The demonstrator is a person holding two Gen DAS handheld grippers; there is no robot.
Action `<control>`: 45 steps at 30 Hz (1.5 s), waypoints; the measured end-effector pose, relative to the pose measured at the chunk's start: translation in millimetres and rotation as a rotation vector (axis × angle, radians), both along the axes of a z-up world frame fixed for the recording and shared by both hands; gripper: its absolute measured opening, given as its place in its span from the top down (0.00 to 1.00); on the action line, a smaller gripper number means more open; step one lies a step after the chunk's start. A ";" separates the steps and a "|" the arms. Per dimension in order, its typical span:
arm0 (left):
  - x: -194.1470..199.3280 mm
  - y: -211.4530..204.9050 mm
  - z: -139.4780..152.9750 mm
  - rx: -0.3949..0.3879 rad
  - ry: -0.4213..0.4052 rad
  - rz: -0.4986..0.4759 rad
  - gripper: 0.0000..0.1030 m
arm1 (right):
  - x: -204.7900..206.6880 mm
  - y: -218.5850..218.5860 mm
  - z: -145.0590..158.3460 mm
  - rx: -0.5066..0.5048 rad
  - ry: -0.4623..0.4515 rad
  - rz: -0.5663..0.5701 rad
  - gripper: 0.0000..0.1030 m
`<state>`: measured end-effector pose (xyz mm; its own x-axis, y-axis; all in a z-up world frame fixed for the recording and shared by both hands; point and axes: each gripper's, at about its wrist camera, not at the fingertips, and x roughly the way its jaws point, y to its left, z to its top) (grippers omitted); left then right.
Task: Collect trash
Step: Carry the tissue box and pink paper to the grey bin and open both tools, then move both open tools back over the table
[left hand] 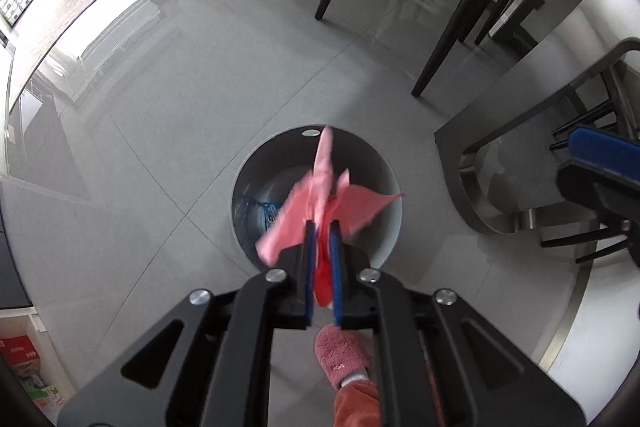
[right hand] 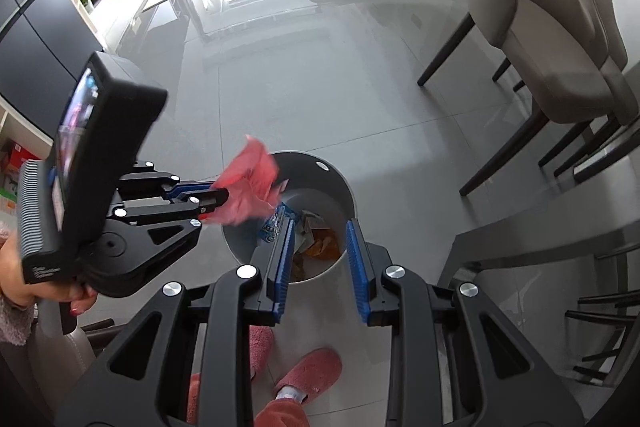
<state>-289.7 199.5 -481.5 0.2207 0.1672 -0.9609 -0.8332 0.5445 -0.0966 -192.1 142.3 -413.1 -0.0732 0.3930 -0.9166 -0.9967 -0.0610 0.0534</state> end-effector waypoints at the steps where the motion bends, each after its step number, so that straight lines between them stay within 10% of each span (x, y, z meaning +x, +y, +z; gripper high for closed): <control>1: 1.0 -0.2 0.8 0.000 0.001 -0.004 0.77 | 1.1 -0.7 1.0 0.001 -0.003 -0.003 0.76; 5: 1.2 -3.3 10.7 0.029 -0.001 -0.024 0.45 | 3.7 -3.0 7.0 0.011 -0.002 -0.014 0.75; 15: -0.3 -8.4 78.9 0.064 -0.006 -0.057 0.45 | 2.6 -25.3 73.1 0.068 0.010 -0.032 0.76; 27: 14.5 -36.5 253.7 0.138 -0.009 -0.165 0.33 | 50.1 -97.5 243.2 0.156 0.030 -0.254 0.73; 34: 79.2 -54.6 335.7 0.223 -0.078 -0.316 0.33 | 121.1 -152.2 310.2 0.225 -0.064 -0.489 0.72; 45: 244.9 -111.4 364.7 0.281 -0.130 -0.493 0.32 | 275.3 -235.9 340.3 0.285 -0.123 -0.761 0.66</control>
<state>-44.8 88.1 -116.8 0.4504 0.2599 -0.8542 -0.4659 0.8845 0.0235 83.1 -93.7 -72.8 0.4015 0.5135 -0.7584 -0.7685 0.6393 0.0261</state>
